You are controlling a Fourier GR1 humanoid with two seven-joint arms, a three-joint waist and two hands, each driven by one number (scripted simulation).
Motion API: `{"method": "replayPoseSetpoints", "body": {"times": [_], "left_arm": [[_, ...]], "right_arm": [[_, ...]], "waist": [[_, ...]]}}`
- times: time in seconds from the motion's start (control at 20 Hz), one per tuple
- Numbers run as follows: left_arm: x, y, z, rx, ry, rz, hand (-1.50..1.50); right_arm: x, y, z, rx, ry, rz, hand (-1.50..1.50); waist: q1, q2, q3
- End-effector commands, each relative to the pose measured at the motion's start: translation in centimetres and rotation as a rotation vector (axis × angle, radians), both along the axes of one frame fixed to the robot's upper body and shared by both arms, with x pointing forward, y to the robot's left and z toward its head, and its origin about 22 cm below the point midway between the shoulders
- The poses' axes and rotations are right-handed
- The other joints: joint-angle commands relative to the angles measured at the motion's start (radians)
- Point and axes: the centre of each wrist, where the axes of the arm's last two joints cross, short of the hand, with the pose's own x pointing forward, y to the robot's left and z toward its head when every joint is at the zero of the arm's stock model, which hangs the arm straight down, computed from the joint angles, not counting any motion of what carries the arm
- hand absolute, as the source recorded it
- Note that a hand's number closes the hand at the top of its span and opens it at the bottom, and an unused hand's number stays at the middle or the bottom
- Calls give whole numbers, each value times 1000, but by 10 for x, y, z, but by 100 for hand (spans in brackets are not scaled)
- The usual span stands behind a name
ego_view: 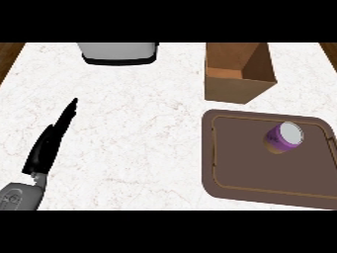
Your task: Pick the can from the tray and place it in the cardboard box
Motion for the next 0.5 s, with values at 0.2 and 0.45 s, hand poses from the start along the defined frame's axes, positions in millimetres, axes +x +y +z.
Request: {"method": "replayPoseSetpoints", "body": {"times": [0.2,0.45], "left_arm": [[-2,-12,-21,3,2,-17,0],[-5,-6,-15,6,1,-15,0]], "right_arm": [[30,44,17,-73,93,-72,-150],[54,60,8,-67,181,-72,-150]], "waist": [[7,1,1],[12,0,1]]}}
